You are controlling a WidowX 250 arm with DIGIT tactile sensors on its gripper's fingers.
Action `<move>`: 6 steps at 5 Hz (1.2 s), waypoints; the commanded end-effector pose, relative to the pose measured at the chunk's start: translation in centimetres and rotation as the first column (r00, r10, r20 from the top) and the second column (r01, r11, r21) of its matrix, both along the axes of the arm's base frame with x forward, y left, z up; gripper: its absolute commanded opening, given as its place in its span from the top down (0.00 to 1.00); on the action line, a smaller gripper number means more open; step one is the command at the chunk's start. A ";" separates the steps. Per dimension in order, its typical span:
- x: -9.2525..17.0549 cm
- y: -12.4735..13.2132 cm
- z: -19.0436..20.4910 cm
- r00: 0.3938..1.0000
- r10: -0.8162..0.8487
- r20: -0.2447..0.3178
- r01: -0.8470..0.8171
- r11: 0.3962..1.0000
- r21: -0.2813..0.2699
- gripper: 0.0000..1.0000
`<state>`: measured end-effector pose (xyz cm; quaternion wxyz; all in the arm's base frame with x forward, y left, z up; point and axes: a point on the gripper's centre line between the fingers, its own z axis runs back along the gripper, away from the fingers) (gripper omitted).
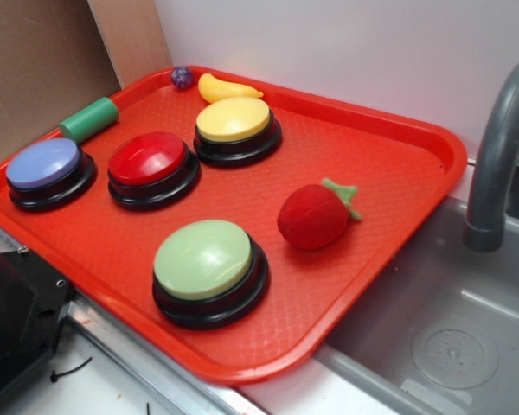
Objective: Push the yellow button.
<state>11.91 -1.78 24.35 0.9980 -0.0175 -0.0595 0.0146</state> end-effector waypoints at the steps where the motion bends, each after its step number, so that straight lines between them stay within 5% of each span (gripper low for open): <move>1: 0.0 0.0 0.0 1.000 0.000 0.000 0.000 1.000 0.000 0.00; 2: 5.0 1.8 -4.1 0.980 0.185 -0.066 -0.179 0.980 0.089 0.00; 4: 15.0 1.8 -11.1 0.997 -0.043 -0.064 0.048 0.996 0.081 0.00; 6: 17.7 3.1 -15.5 0.983 -0.171 -0.071 0.175 0.982 0.063 0.00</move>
